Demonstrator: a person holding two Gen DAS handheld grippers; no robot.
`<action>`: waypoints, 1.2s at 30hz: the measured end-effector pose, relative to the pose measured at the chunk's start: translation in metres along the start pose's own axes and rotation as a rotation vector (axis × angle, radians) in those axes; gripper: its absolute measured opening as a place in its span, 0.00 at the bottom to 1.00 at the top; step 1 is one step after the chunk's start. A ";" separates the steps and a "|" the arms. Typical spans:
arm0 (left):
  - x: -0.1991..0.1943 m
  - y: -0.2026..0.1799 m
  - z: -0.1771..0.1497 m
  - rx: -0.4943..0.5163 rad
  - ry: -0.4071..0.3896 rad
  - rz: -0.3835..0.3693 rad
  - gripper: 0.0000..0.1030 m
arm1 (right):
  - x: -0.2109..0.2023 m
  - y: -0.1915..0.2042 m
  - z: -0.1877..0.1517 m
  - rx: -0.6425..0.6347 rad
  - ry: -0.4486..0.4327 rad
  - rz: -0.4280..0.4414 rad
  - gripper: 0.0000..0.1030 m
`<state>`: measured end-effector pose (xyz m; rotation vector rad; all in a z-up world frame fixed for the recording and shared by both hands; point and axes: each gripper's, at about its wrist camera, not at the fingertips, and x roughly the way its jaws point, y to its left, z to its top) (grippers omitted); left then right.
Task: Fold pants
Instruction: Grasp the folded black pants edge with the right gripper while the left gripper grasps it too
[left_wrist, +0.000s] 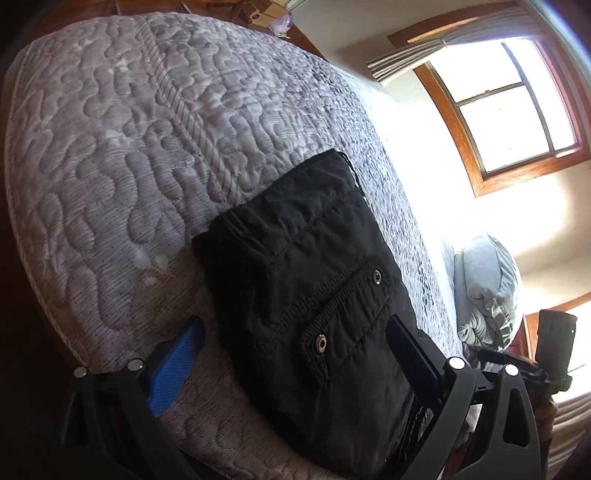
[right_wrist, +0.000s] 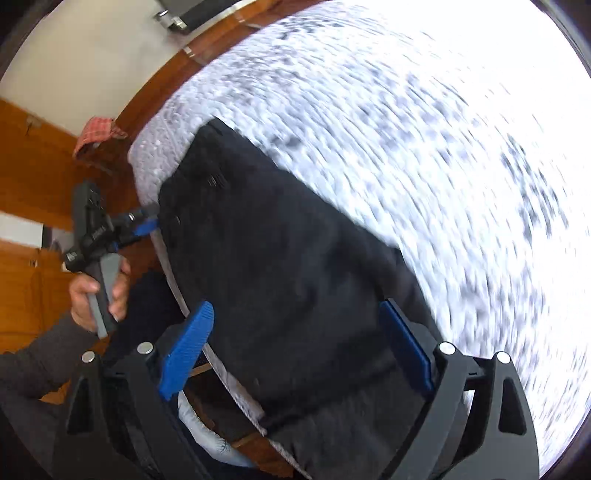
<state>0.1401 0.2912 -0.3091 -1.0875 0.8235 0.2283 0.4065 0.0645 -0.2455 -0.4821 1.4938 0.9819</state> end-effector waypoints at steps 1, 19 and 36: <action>0.001 0.005 0.003 -0.032 -0.002 -0.007 0.96 | 0.007 0.008 0.021 -0.040 0.021 -0.001 0.89; 0.028 0.025 0.026 -0.118 0.045 -0.051 0.95 | 0.161 0.098 0.193 -0.437 0.369 0.080 0.89; 0.040 0.023 0.053 -0.107 0.167 0.027 0.79 | 0.229 0.132 0.232 -0.562 0.637 0.133 0.90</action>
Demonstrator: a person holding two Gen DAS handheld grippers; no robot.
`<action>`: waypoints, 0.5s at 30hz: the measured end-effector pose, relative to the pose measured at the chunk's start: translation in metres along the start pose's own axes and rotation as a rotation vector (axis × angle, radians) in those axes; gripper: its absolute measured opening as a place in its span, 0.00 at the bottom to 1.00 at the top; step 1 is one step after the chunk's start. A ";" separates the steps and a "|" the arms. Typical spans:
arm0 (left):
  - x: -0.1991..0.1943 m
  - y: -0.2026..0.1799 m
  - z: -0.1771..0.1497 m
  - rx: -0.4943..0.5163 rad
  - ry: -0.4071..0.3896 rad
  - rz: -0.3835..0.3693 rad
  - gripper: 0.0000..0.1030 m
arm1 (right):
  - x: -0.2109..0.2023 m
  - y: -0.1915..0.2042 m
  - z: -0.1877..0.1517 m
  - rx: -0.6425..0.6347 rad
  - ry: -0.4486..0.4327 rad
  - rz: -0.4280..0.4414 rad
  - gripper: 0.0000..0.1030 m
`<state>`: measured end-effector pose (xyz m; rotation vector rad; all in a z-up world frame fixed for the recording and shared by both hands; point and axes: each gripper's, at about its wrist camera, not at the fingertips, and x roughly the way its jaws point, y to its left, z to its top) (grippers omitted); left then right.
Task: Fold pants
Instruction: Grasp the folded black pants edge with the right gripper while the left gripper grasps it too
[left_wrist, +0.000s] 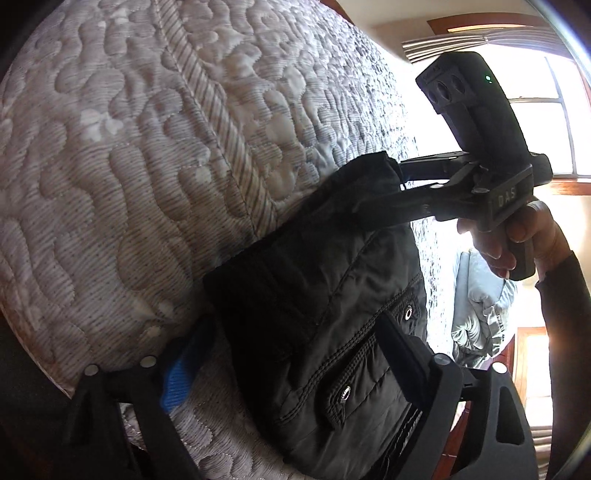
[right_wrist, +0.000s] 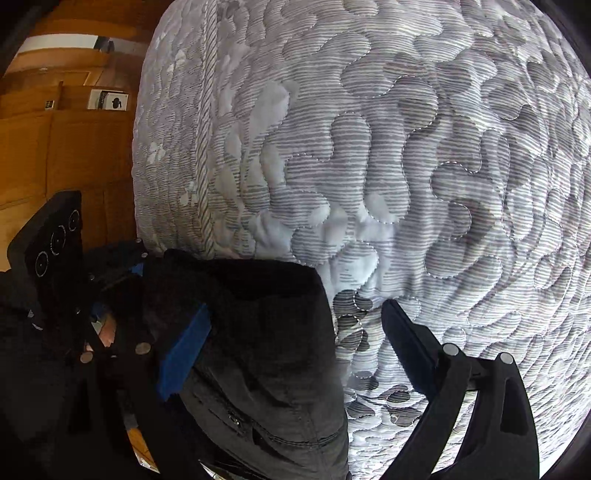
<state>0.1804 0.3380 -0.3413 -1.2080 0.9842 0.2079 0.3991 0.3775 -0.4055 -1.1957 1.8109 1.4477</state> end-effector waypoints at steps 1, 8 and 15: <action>-0.002 0.003 0.002 -0.006 0.006 0.004 0.77 | -0.002 0.001 0.001 -0.008 0.004 0.004 0.90; -0.006 0.011 0.011 0.007 0.027 0.025 0.53 | -0.003 0.015 0.011 -0.039 0.028 -0.015 0.77; -0.021 0.021 0.017 0.040 0.019 0.007 0.38 | -0.003 0.032 0.018 -0.069 0.040 -0.031 0.42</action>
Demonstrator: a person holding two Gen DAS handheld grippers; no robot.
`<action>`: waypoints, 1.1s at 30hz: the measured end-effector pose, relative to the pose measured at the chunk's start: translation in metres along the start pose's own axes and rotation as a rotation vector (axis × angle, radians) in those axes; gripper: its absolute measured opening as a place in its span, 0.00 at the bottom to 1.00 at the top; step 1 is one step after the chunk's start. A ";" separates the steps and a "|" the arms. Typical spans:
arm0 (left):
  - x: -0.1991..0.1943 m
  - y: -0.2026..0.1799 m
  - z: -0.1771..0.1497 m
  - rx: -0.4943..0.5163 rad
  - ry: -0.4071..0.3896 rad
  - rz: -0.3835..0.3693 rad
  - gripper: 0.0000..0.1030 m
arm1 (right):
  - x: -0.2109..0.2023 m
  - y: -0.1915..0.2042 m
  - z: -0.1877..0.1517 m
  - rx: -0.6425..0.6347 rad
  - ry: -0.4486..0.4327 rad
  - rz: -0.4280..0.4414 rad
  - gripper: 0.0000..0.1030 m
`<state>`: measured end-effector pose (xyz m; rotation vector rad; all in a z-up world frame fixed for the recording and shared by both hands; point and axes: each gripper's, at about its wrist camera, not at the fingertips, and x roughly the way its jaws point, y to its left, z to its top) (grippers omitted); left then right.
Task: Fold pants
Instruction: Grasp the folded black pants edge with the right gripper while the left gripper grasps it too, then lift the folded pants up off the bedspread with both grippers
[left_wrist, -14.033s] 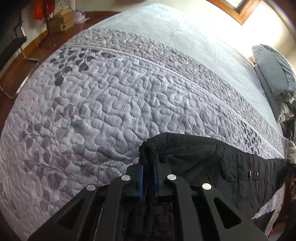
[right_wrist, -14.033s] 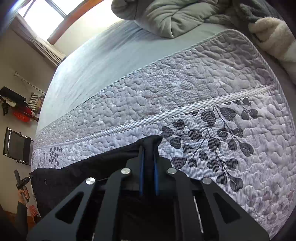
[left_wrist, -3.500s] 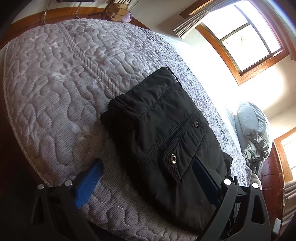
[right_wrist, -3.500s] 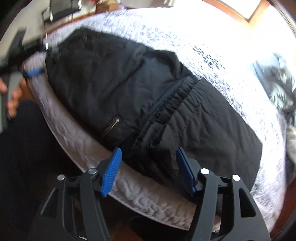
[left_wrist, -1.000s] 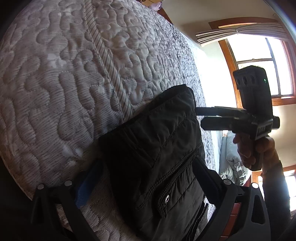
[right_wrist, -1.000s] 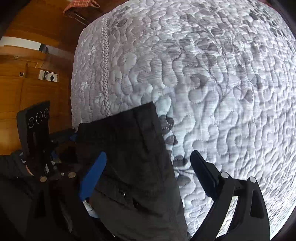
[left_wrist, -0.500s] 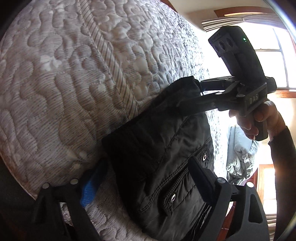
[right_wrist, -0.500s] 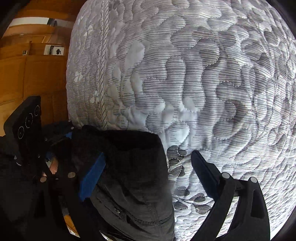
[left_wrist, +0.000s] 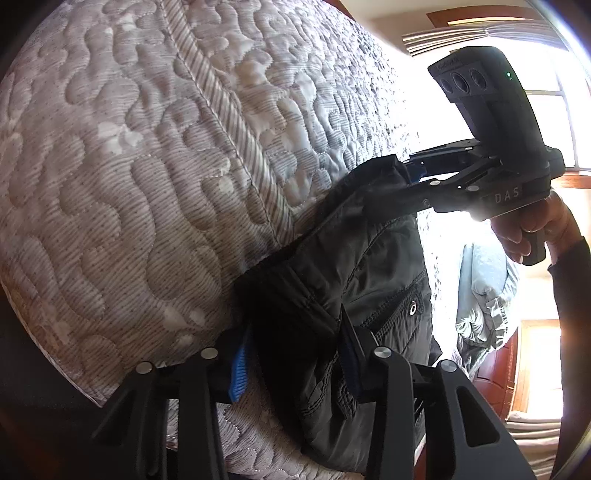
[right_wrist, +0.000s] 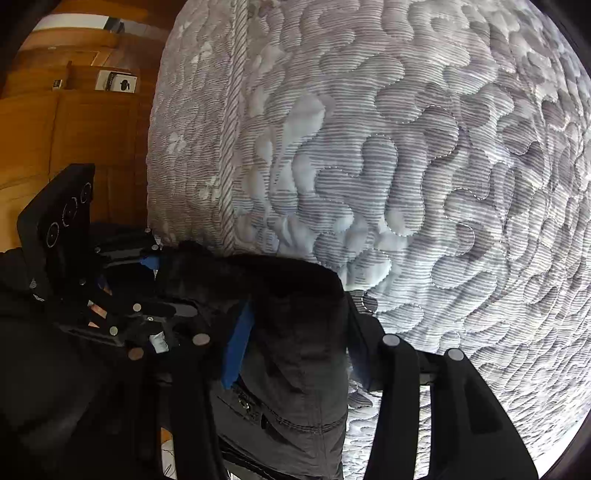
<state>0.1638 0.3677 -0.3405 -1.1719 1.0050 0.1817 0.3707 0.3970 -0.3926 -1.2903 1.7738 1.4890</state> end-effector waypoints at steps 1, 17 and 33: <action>-0.003 0.000 0.001 0.012 -0.002 0.001 0.37 | 0.000 0.004 0.001 -0.010 0.007 -0.012 0.39; -0.044 -0.047 -0.010 0.154 -0.062 0.010 0.31 | -0.045 0.065 -0.032 -0.065 -0.038 -0.162 0.27; -0.089 -0.127 -0.060 0.325 -0.130 0.034 0.30 | -0.093 0.128 -0.106 -0.055 -0.140 -0.336 0.24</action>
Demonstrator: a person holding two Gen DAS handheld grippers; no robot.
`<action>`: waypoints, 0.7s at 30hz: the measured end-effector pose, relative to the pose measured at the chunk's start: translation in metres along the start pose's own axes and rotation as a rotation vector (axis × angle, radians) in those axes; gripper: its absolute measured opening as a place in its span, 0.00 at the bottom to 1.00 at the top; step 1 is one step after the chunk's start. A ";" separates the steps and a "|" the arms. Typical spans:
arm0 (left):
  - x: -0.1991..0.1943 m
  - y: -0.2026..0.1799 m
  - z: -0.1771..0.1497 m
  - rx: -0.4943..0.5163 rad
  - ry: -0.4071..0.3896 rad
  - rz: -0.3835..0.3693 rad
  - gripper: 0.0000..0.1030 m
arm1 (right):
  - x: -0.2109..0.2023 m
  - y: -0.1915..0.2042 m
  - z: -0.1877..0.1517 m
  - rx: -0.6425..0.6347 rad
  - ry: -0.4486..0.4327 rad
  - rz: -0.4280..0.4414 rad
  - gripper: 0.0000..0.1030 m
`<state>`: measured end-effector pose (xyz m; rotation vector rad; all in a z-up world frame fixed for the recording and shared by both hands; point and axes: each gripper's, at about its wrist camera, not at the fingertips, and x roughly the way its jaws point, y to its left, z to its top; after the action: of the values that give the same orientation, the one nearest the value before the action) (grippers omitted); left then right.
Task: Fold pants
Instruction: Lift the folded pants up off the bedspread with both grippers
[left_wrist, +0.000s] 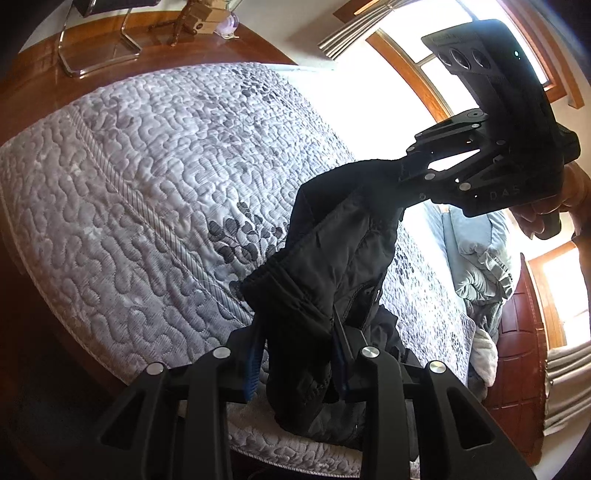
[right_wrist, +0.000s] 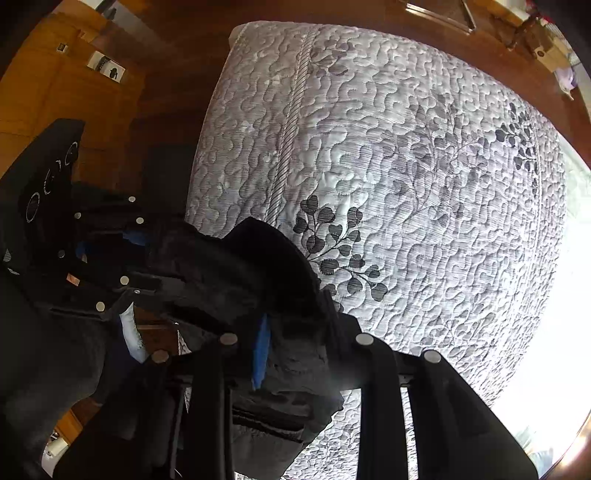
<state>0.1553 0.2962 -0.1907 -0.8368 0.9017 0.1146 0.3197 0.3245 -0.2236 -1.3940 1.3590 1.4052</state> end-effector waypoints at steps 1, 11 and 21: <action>-0.003 -0.005 -0.001 0.009 -0.003 0.000 0.30 | -0.005 0.003 -0.004 0.002 -0.005 -0.009 0.24; -0.021 -0.047 -0.016 0.101 -0.016 0.025 0.30 | -0.034 0.026 -0.044 0.033 -0.055 -0.101 0.23; -0.032 -0.084 -0.033 0.201 -0.017 0.051 0.30 | -0.051 0.053 -0.082 0.067 -0.108 -0.189 0.22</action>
<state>0.1484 0.2235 -0.1286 -0.6260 0.9024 0.0738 0.2937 0.2450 -0.1524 -1.3449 1.1631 1.2799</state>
